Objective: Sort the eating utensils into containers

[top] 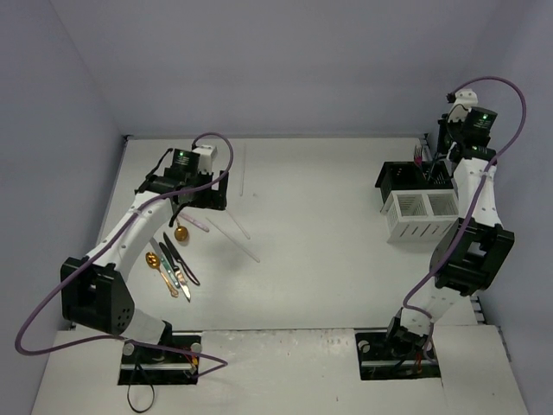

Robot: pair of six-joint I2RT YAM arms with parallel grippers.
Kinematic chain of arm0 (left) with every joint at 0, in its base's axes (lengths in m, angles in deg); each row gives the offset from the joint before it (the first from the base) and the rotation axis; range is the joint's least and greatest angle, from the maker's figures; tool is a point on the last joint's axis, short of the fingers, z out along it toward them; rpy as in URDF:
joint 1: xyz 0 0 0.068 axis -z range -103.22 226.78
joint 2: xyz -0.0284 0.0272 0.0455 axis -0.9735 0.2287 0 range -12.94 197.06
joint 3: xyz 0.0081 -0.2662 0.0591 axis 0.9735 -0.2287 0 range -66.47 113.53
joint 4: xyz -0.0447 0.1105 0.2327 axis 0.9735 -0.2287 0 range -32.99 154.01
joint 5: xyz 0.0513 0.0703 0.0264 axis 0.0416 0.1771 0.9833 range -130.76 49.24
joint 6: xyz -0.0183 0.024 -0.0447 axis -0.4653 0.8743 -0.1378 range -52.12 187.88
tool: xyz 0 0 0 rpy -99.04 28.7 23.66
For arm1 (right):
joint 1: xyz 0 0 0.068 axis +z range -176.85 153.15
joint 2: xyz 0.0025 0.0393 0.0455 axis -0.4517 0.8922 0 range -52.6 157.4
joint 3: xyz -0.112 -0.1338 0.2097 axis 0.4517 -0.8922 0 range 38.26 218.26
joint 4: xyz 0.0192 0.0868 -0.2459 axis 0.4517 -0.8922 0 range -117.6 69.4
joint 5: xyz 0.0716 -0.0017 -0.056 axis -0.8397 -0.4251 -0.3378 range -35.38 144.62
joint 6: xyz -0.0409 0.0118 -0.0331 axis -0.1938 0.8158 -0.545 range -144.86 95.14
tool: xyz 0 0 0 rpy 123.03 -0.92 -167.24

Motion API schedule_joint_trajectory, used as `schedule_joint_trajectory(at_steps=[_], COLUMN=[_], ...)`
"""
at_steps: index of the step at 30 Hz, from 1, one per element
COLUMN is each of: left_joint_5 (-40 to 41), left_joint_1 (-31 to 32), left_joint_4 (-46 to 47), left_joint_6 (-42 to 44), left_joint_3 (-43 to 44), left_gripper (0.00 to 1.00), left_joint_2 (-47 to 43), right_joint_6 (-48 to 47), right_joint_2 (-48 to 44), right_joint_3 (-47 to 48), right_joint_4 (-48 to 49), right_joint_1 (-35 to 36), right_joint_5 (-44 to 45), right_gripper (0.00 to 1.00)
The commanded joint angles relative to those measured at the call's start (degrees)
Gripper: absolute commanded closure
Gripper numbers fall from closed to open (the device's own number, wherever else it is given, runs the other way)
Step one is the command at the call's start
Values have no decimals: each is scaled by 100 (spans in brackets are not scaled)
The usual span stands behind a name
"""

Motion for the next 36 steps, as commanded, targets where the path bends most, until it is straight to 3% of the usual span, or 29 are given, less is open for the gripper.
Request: schedule_joint_trajectory(at_steps=[1, 19, 22, 24, 26, 36], left_joint_5=[-113, -68, 42, 128, 80, -217], left_joint_1=[-54, -116, -115, -116, -116, -103], left_joint_4=[356, 183, 188, 178, 151, -459], left_joint_6=[135, 54, 131, 145, 160, 6], left_joint_3=[62, 704, 1017, 1313, 1784, 4853], left_gripper=[9, 9, 9, 9, 10, 36], left_joint_2=[-449, 345, 673, 1140, 1508, 4543], right_joint_6=[-61, -2, 39, 116, 266, 694], right_joint_2=[-4, -254, -352, -578, -744, -1700], right_joint_3=[435, -1062, -1236, -1345, -1386, -1057], right_joint_4=[725, 2245, 2236, 2234, 2203, 1038], right_joint_1=[10, -142, -156, -157, -157, -65], right_joint_5=[119, -112, -133, -172, -206, -817], right_gripper=[100, 96, 69, 43, 32, 34])
